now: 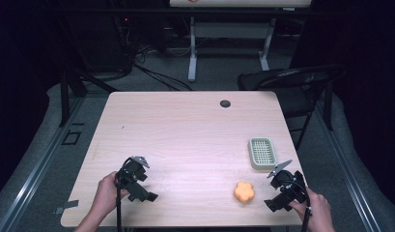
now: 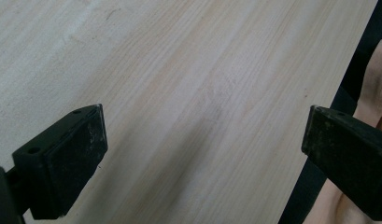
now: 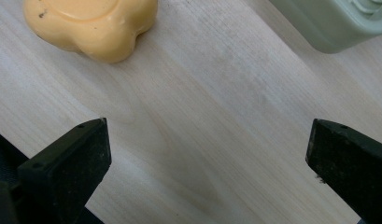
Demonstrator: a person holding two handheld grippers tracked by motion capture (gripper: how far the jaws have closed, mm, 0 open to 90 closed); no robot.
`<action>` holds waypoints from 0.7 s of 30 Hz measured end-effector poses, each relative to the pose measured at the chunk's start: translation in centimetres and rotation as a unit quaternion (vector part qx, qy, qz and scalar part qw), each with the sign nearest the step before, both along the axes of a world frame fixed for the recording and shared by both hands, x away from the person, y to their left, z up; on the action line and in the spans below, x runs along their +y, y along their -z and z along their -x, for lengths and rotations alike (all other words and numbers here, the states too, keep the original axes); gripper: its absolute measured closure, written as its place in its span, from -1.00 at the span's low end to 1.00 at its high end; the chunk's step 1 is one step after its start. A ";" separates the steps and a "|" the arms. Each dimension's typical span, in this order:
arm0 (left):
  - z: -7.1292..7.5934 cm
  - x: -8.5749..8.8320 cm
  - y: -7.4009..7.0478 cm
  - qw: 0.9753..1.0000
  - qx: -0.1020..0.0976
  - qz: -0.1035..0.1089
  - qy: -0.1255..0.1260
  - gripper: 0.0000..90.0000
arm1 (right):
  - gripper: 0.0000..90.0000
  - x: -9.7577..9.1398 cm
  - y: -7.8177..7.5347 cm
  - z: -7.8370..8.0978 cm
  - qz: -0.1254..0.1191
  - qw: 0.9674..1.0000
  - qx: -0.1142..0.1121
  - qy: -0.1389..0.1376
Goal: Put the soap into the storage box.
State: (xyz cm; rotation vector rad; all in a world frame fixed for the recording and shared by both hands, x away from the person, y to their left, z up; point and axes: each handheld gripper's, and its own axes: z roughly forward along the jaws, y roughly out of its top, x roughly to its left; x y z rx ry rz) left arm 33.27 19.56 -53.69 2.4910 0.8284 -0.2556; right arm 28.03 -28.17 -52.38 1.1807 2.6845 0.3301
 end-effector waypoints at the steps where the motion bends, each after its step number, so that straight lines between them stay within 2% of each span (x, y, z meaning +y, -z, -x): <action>1: 0.0 0.0 0.0 1.000 0.001 0.001 0.003 -0.99 | -1.00 0.0 0.1 0.0 -0.003 1.000 0.001 0.002; 4: 0.2 0.1 -0.1 1.000 -0.002 0.001 0.002 -0.99 | -1.00 0.1 0.2 0.0 -0.011 1.000 0.005 0.007; 8: 0.1 0.6 -0.1 1.000 -0.002 0.005 -0.011 -0.99 | -1.00 0.4 -0.2 0.1 -0.011 1.000 -0.009 -0.001; 11: 0.1 0.7 -0.1 1.000 -0.002 0.004 -0.015 -0.99 | -1.00 0.4 -0.2 -0.1 -0.023 1.000 -0.001 -0.007; 13: 0.1 0.6 -0.2 1.000 -0.004 0.001 -0.010 -0.99 | -0.88 0.6 -0.1 -0.1 -0.035 0.999 0.009 -0.004; 17: 0.2 0.4 -0.2 1.000 -0.007 0.000 -0.006 -0.99 | -0.91 1.2 0.1 -0.2 -0.037 0.999 0.026 -0.021; 19: 0.4 0.7 -0.1 1.000 -0.002 0.001 -0.008 -0.99 | -0.98 1.8 0.0 -0.2 -0.043 0.998 0.023 -0.029; 20: 0.4 0.7 -0.1 1.000 -0.002 0.001 -0.008 -0.99 | -0.98 1.9 -0.1 -0.2 -0.037 0.998 0.022 -0.039; 21: 0.5 0.8 -0.1 1.000 -0.007 -0.002 -0.011 -0.99 | -1.00 1.9 -0.1 -0.2 -0.037 0.998 0.022 -0.039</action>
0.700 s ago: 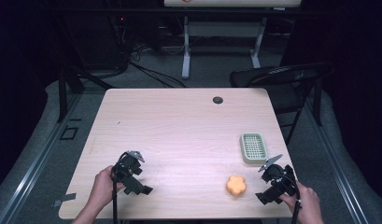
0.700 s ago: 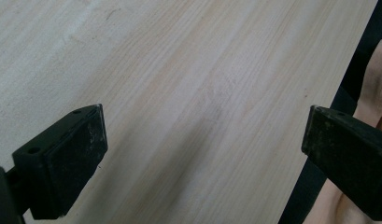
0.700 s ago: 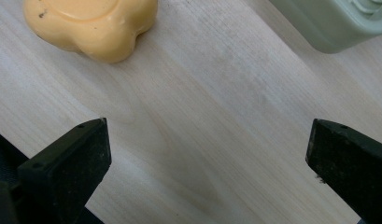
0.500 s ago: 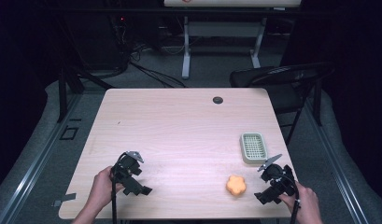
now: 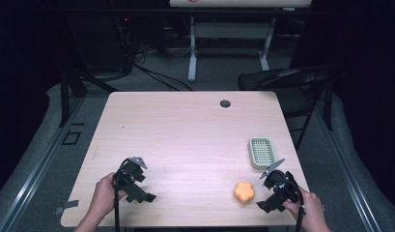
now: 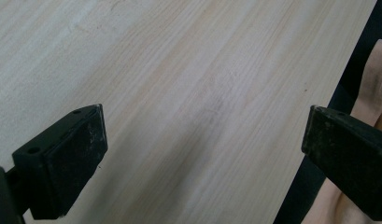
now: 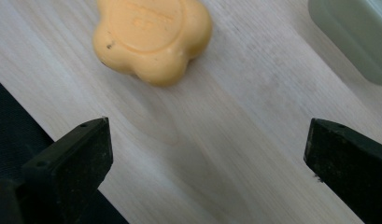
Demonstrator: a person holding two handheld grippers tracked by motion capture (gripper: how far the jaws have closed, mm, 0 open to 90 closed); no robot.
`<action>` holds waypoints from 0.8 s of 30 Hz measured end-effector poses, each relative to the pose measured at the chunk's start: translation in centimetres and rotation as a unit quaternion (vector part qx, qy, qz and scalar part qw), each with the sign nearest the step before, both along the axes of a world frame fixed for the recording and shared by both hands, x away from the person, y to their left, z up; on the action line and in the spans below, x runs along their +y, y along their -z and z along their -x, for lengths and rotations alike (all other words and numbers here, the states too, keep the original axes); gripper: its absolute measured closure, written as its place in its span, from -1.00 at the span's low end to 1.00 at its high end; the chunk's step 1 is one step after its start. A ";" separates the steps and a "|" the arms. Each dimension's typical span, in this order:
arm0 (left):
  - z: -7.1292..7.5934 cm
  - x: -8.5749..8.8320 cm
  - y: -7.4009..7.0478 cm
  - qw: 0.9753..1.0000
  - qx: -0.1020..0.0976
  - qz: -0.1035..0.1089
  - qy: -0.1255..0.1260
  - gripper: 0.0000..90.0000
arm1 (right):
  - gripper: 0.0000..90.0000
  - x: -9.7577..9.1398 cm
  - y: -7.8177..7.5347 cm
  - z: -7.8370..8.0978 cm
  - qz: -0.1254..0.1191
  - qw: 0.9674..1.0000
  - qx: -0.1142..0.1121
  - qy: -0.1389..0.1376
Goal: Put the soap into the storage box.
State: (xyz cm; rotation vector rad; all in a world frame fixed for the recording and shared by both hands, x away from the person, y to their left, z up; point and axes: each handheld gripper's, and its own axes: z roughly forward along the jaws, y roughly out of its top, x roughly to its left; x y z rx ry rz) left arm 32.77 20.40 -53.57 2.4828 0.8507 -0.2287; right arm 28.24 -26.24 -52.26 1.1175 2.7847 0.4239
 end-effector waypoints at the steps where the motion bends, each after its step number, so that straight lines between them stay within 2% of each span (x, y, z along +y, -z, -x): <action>1: 0.0 0.1 -0.1 1.000 0.004 0.005 0.001 -0.99 | -1.00 0.3 0.0 0.1 -0.007 1.000 -0.002 -0.008; 3: 0.0 0.1 -0.2 1.000 -0.003 0.005 -0.003 -0.99 | -1.00 0.8 0.0 0.3 -0.004 1.000 -0.004 -0.025; 5: 0.0 0.1 -0.2 1.000 0.002 0.009 0.001 -0.99 | -1.00 1.0 0.0 0.3 -0.004 1.000 -0.003 -0.027; 6: -0.1 0.0 -0.2 1.000 0.003 0.006 0.003 -0.99 | -1.00 1.2 0.1 0.3 -0.013 0.999 0.000 -0.031; 11: -0.1 -0.2 -0.1 1.000 0.001 0.005 0.006 -0.99 | -1.00 1.4 0.2 0.4 -0.016 0.999 0.004 -0.033; 13: 0.0 -0.2 -0.1 1.000 0.001 0.006 0.007 -0.99 | -1.00 1.7 0.3 0.4 -0.031 0.999 0.002 -0.030; 18: 0.0 -0.2 -0.1 1.000 0.001 0.007 0.004 -0.99 | -1.00 2.6 0.5 -0.1 -0.025 0.999 0.012 -0.041; 24: -0.1 -0.3 -0.1 1.000 0.004 0.003 0.008 -0.99 | -1.00 3.6 0.8 -0.2 -0.028 0.998 0.001 -0.051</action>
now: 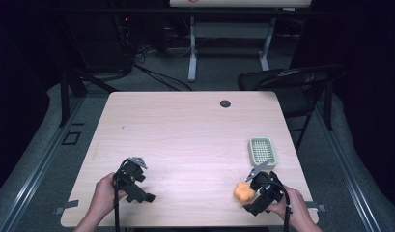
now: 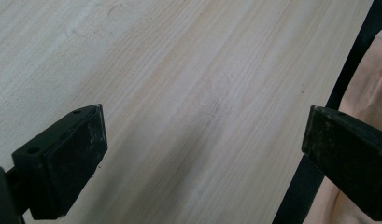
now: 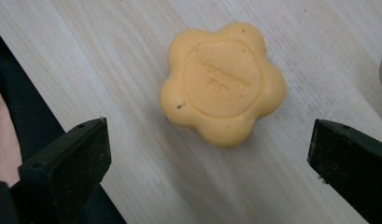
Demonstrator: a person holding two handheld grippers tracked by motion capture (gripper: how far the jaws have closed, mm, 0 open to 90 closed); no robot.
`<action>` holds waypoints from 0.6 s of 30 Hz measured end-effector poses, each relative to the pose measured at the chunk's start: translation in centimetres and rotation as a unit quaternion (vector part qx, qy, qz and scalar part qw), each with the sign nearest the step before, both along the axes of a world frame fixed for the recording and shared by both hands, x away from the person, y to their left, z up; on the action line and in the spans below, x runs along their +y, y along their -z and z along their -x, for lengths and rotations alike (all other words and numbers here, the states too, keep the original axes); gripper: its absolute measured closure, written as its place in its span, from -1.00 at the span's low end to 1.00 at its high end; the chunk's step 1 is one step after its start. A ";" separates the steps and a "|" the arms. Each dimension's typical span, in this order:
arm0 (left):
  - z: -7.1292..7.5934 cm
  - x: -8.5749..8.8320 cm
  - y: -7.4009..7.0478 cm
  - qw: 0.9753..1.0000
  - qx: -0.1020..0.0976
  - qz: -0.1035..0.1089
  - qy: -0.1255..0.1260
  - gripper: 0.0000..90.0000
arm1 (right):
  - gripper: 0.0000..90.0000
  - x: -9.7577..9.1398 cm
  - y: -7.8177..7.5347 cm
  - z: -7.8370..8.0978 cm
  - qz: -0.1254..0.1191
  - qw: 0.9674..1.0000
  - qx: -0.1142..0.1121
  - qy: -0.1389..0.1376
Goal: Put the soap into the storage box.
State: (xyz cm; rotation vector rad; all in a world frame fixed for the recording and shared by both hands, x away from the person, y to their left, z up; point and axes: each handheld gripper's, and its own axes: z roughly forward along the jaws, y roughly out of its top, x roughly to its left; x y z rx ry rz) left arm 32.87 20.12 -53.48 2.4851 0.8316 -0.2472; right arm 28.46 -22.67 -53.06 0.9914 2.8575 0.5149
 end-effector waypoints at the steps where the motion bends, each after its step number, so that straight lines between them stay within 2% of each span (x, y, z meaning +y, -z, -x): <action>1: 0.0 0.0 0.0 1.000 0.000 0.000 0.000 -0.99 | -1.00 0.1 0.0 -0.1 0.004 1.000 -0.002 -0.001; 4: 0.1 0.0 0.0 1.000 -0.006 -0.004 -0.005 -0.99 | -1.00 0.2 0.3 -0.3 0.000 1.000 0.006 -0.002; 6: 0.1 0.0 0.0 1.000 -0.006 -0.004 -0.005 -0.99 | -1.00 0.4 0.3 -0.5 0.007 1.000 0.005 -0.002; 7: 0.1 0.0 0.0 1.000 -0.005 -0.004 -0.005 -0.99 | -1.00 0.5 0.4 -0.6 0.000 1.000 0.004 -0.002; 8: 0.1 0.0 0.0 1.000 -0.006 -0.004 -0.004 -0.99 | -1.00 0.6 0.4 -0.7 0.011 1.000 0.003 -0.004; 9: 0.0 0.0 0.0 1.000 0.000 0.000 0.000 -0.99 | -1.00 0.7 0.5 -0.9 0.006 1.000 0.003 -0.006; 13: 0.1 0.0 0.0 1.000 -0.007 -0.004 -0.005 -0.99 | -1.00 1.4 1.0 -1.6 0.017 1.000 0.008 -0.010; 16: 0.0 0.1 0.0 1.000 -0.002 0.001 -0.002 -0.99 | -1.00 1.7 1.1 -1.8 0.014 1.000 0.010 -0.006; 17: 0.1 0.1 0.0 1.000 -0.003 0.002 -0.002 -0.99 | -1.00 1.8 1.2 -2.0 0.026 1.000 0.011 -0.009; 18: 0.1 0.1 0.0 1.000 -0.003 0.002 -0.002 -0.99 | -1.00 1.8 1.2 -2.0 0.026 1.000 0.011 -0.009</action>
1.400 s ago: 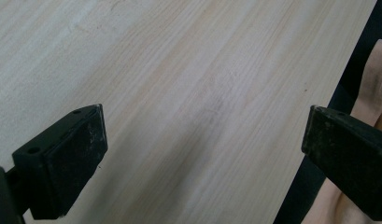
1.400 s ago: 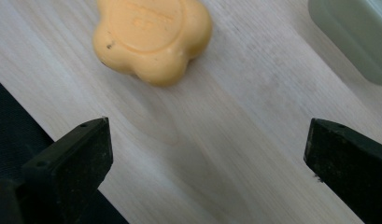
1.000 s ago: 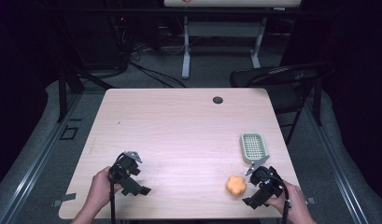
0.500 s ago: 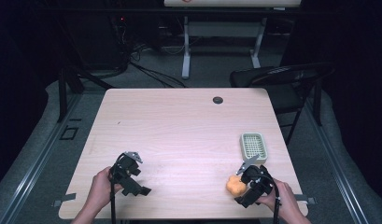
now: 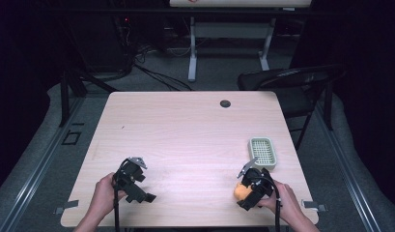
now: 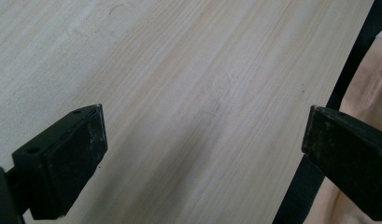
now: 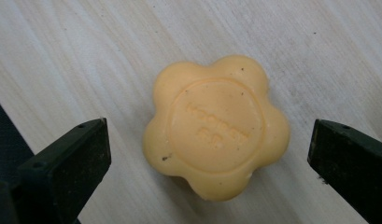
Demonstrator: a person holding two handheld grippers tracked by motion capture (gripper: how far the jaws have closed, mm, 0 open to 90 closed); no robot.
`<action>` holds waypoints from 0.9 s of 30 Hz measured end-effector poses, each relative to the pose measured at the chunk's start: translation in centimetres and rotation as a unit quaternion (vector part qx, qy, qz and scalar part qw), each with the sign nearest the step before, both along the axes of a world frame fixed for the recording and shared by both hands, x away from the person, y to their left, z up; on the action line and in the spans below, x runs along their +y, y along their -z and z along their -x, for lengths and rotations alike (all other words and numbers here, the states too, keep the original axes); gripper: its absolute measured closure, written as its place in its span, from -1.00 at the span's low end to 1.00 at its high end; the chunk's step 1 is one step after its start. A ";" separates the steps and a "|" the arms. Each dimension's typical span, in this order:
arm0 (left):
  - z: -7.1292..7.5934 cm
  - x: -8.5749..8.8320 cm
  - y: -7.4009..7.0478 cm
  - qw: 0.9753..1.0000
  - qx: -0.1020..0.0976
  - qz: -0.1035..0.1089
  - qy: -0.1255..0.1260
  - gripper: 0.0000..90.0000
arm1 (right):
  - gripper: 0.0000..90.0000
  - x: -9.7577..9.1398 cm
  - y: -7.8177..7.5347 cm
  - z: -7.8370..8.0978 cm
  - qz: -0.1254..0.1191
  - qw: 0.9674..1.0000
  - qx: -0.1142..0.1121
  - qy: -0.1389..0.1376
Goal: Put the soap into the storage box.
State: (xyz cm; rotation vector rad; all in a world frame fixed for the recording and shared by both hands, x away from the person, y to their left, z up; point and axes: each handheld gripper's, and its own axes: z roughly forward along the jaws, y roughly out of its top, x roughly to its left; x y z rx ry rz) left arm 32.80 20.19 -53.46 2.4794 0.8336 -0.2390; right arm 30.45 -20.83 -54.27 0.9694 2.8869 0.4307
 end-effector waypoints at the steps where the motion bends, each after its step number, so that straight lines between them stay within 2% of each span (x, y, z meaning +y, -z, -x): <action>1: 0.0 0.0 0.0 1.000 0.000 0.000 0.000 -0.99 | -1.00 0.0 0.1 -0.1 -0.005 1.000 0.002 0.000; 2: 0.0 0.0 0.0 1.000 0.000 0.000 0.000 -0.99 | -1.00 0.1 0.1 -0.1 0.002 1.000 0.001 -0.001; 4: 0.0 0.0 0.0 1.000 -0.001 0.000 -0.001 -0.99 | -1.00 0.2 0.2 -0.2 -0.005 1.000 0.002 0.003; 6: 0.1 -0.1 0.0 1.000 -0.005 -0.004 -0.002 -0.99 | -1.00 0.4 0.2 -0.3 0.008 1.000 -0.001 0.000; 9: 0.0 -0.1 0.0 1.000 -0.001 0.000 0.000 -0.99 | -1.00 0.4 0.4 -0.3 0.004 1.000 0.000 0.003; 12: 0.0 -0.1 0.0 1.000 -0.002 0.000 0.000 -0.99 | -0.91 0.4 0.4 -0.3 0.006 1.000 -0.002 0.005; 15: 0.0 -0.1 0.0 1.000 -0.002 0.000 0.000 -0.99 | -0.69 0.5 0.5 -0.2 0.004 1.000 0.007 0.006; 17: 0.1 -0.1 0.0 1.000 -0.002 0.000 0.000 -0.99 | -0.69 0.5 0.6 -0.2 0.004 1.000 0.008 0.008; 19: 0.1 -0.1 0.0 1.000 -0.002 0.001 -0.001 -0.99 | -0.59 0.5 0.7 -0.2 0.016 1.000 0.010 0.006; 23: 0.1 0.0 0.0 1.000 -0.002 0.000 -0.001 -0.99 | -0.46 0.6 0.8 -0.1 0.019 1.000 0.008 0.008; 27: 0.1 -0.1 -0.1 1.000 -0.002 0.001 0.000 -0.99 | -0.46 0.6 0.8 -0.2 0.023 1.000 0.006 0.006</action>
